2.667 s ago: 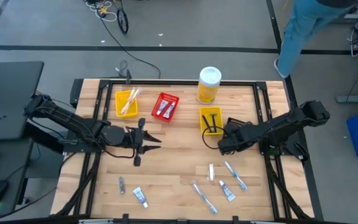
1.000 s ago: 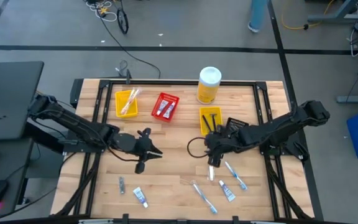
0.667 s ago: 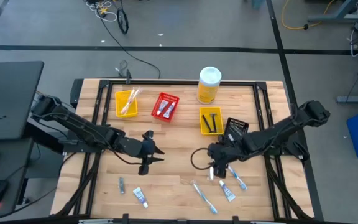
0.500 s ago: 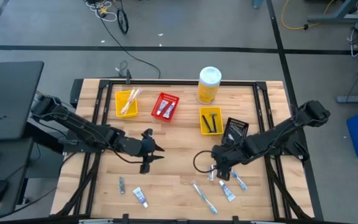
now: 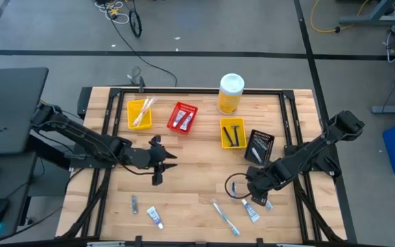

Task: Pick & Place Travel size toiletries
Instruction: Put the blue toothbrush into the left yellow basket

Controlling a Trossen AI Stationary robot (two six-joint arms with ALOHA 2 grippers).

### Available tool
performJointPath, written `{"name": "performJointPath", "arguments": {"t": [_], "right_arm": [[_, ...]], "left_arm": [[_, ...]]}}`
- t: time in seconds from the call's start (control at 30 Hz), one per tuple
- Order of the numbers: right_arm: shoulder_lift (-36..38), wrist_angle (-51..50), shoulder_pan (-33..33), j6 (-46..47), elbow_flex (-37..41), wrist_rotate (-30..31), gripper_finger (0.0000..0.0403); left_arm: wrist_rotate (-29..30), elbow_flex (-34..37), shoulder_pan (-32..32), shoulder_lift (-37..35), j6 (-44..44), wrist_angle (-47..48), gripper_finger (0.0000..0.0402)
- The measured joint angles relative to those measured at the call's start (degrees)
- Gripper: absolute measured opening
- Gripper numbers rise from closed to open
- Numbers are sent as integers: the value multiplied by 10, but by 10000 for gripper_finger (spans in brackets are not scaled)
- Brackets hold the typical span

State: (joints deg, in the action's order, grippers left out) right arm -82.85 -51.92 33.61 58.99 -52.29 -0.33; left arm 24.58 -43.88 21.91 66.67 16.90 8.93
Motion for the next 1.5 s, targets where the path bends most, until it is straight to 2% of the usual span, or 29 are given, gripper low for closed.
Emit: {"name": "performJointPath", "arguments": {"t": [0.23, 0.43, 0.53, 0.8, 0.97, 1.17, 1.3, 1.37, 1.5], "right_arm": [[0, 23, 3, -15, 5, 48, 224], [0, 8, 14, 35, 15, 25, 216], [0, 53, 20, 58, 49, 2, 217], [-1, 184, 13, 80, 135, 17, 201], [2, 237, 13, 60, 167, 31, 166], [0, 239, 12, 16, 167, 36, 84], [-1, 280, 4, 6, 157, 39, 31], [-1, 299, -4, 2, 159, 36, 17], [5, 322, -22, -34, 146, 38, 12]], "left_arm": [[3, 0, 0, 0, 34, 5, 141], [-3, 0, 6, 0, 56, 5, 141], [-1, 0, 10, 0, 52, 5, 141], [2, 0, 11, 0, 57, 5, 141], [2, 0, 11, 0, 60, 6, 141], [8, 0, 12, 0, 44, 4, 142], [32, 0, 12, 0, 54, 0, 142], [37, 0, 13, 0, 62, -13, 142], [37, 0, 24, 4, 32, -53, 142]]}}
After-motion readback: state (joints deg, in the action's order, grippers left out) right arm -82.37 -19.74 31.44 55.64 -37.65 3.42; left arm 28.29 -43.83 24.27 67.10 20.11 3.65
